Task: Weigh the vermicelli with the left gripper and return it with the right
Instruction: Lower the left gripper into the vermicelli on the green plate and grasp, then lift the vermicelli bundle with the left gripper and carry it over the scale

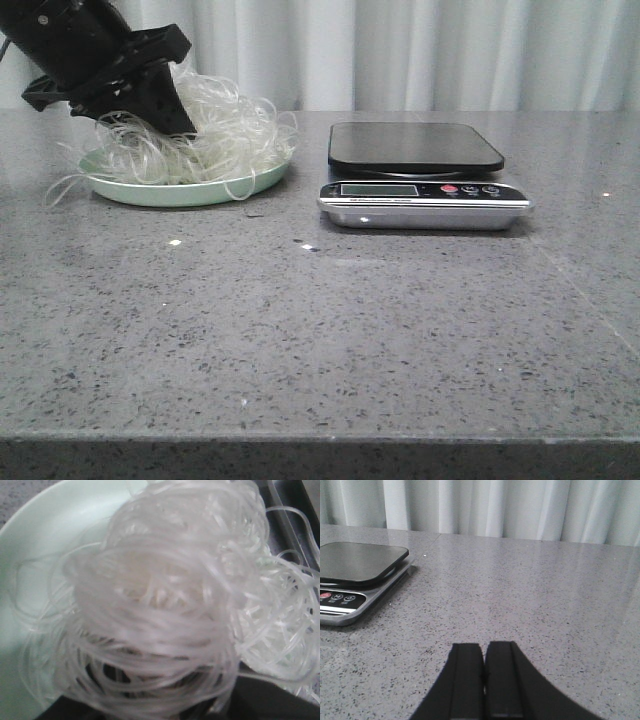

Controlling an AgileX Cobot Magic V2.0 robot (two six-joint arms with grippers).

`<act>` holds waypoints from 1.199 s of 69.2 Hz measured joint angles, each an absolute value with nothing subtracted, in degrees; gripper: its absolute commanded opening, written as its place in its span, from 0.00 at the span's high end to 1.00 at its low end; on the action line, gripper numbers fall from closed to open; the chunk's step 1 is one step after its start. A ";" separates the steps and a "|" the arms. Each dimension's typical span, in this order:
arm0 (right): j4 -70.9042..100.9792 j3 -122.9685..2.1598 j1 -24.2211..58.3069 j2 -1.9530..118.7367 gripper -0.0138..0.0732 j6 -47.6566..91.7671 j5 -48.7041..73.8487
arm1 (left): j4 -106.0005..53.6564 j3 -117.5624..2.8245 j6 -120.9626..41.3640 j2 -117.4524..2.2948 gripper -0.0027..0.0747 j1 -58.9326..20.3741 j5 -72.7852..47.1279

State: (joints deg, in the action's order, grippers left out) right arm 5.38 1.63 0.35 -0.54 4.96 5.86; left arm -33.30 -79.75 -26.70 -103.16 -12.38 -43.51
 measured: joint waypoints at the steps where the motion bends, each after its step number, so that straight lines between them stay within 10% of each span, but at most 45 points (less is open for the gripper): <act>1: 5.38 1.63 0.35 -0.54 0.67 4.96 5.86 | -33.30 -79.75 -26.70 -103.16 0.78 -12.38 -43.51; 49: 5.38 1.63 0.35 -0.54 0.67 4.96 5.45 | -34.26 -94.07 -26.70 -99.25 0.78 -13.07 -47.97; 83: 5.38 1.63 0.35 -0.54 0.67 4.96 5.40 | -35.68 -102.73 -26.70 -100.75 0.78 -29.32 -45.39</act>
State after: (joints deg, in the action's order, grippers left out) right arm 5.38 1.63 0.35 -0.54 4.96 5.40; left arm -35.68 -102.73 -26.70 -100.75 -29.32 -45.39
